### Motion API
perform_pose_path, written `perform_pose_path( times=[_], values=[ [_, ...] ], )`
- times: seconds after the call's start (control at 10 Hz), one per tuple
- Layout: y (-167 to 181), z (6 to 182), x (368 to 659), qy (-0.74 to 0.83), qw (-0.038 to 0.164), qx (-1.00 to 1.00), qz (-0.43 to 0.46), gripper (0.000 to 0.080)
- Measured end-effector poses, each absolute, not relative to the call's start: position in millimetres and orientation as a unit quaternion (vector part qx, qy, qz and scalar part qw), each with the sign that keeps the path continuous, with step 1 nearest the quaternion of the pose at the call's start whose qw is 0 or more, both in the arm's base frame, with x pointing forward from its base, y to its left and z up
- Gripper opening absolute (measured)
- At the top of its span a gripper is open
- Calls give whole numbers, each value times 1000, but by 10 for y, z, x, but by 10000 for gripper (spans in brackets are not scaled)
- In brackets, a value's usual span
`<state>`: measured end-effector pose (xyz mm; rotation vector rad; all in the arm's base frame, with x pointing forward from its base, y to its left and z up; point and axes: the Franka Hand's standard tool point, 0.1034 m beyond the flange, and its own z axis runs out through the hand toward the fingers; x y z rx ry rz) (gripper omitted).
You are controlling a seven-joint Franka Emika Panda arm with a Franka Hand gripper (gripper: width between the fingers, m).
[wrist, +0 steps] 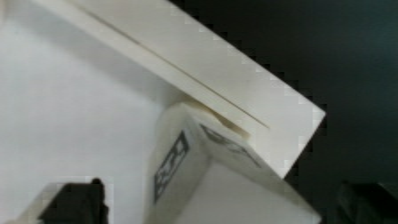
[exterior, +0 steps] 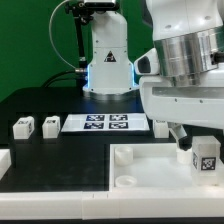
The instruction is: Assemble one leg
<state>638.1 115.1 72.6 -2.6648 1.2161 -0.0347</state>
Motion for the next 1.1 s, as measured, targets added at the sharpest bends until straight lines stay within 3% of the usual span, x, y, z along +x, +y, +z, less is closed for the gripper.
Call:
perform_pose_path(
  times=[0.1,0.2,0.4,0.5,0.7,0.8,1.1],
  values=[
    [1147,725,6381,357,104,-928,-18,649],
    [1148,729,6382,252,84,-964,-28,649],
    [1189,770,6420,126,64,-989,-38,649],
    [1193,765,6416,140,66,-987,-37,649],
    [1185,764,6417,169,67,-983,-35,380],
    [1134,761,6423,224,66,-972,-32,310],
    [905,772,6404,372,46,-927,-14,312]
  ],
)
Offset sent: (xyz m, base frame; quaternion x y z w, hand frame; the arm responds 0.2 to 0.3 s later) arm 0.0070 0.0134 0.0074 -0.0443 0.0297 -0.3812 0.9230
